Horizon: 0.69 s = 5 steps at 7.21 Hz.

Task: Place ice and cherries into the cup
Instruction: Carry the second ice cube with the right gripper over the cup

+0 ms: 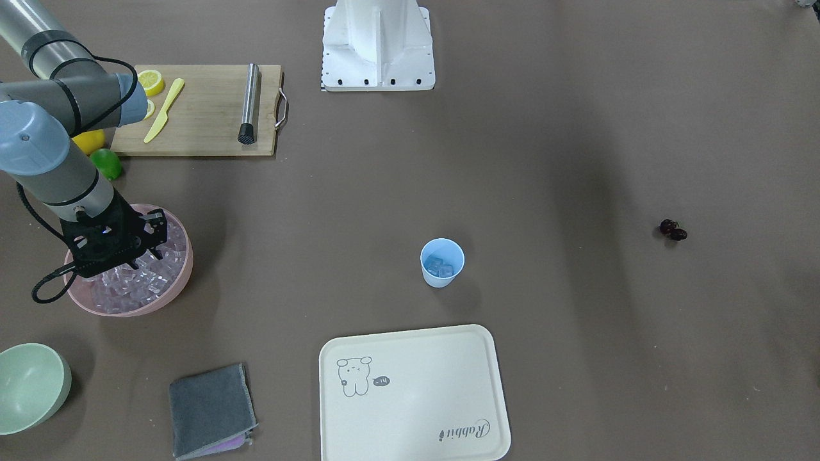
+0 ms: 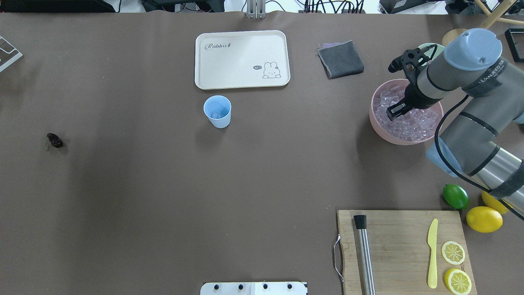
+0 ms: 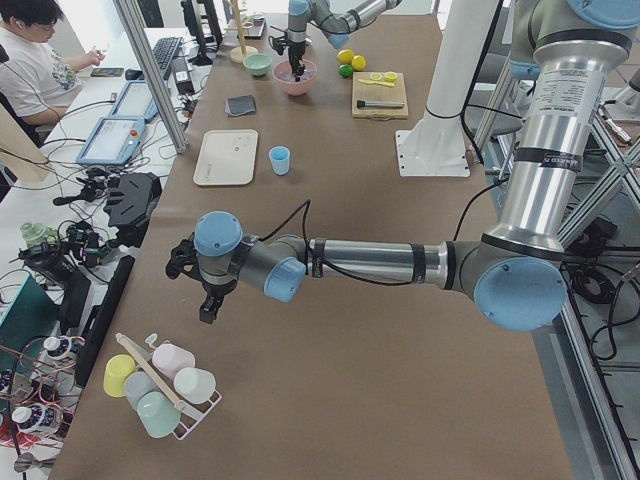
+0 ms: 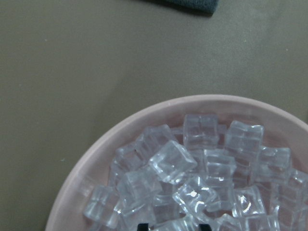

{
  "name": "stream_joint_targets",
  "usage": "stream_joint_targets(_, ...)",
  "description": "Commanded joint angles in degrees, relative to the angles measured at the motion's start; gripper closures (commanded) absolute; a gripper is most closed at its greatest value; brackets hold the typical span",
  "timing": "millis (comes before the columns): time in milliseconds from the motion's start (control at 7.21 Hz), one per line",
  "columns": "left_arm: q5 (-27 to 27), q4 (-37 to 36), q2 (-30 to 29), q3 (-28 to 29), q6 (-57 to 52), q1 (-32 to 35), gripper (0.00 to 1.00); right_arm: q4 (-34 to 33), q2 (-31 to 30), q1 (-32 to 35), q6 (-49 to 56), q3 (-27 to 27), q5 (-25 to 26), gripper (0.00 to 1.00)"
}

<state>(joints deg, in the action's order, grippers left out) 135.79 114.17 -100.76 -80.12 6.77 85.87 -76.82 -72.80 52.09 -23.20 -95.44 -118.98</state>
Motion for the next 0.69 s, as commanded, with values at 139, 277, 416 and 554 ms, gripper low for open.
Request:
stream_joint_targets(139, 0.0, 0.08, 0.04, 0.06, 0.0, 0.0, 0.02, -5.75, 2.9, 2.92, -0.18, -3.51, -4.68, 0.99)
stream_joint_targets(277, 0.0, 0.0, 0.13, 0.06, 0.0, 0.0, 0.02, -12.23, 8.32, 2.75, -1.66, -3.79, -4.68, 0.99)
stream_joint_targets(416, 0.0, 0.0, 0.13, 0.23, 0.0, 0.0, 0.02, -16.39, 14.99, -0.73, -9.42, -2.83, -3.81, 0.99)
stream_joint_targets(554, 0.0, 0.0, 0.04, 0.49, 0.0, 0.0, 0.02, -16.95, 22.19, -3.81, -16.63, 1.35, -1.89, 0.99)
